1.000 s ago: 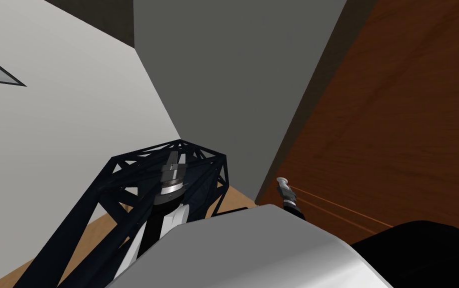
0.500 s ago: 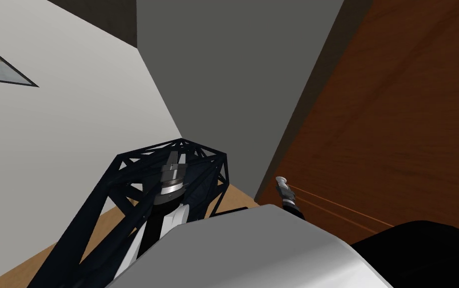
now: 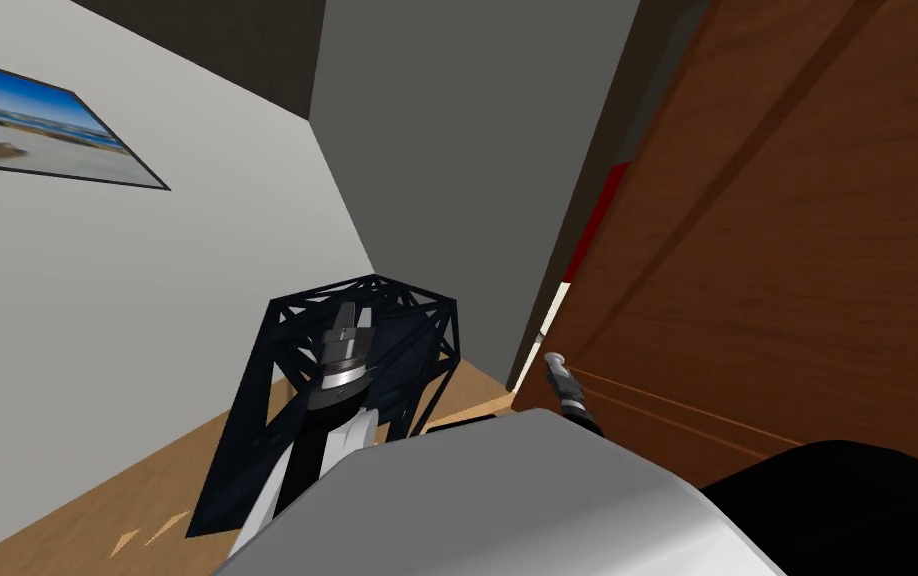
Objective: Pull the door open
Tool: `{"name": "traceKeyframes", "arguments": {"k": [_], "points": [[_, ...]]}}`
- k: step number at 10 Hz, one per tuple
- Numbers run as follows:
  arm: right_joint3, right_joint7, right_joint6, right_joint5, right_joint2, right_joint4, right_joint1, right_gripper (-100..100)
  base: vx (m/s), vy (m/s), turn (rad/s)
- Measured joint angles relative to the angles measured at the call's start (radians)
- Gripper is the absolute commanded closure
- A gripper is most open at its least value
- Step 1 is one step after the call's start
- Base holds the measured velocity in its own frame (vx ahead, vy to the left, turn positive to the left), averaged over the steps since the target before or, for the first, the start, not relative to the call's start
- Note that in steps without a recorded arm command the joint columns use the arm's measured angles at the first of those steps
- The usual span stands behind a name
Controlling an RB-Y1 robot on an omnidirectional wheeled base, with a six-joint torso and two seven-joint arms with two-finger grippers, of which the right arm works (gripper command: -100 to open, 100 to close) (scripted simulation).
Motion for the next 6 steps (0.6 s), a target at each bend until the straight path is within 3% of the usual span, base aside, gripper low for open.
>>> {"name": "traceKeyframes", "arguments": {"k": [3, 6], "points": [[0.034, -0.020, -0.006, 0.021, -0.005, -0.005, 0.007, 100, -0.184, 0.015, 0.049], [0.073, -0.043, -0.023, 0.047, -0.026, -0.024, 0.018, 100, -0.271, 0.001, 0.070]]}}
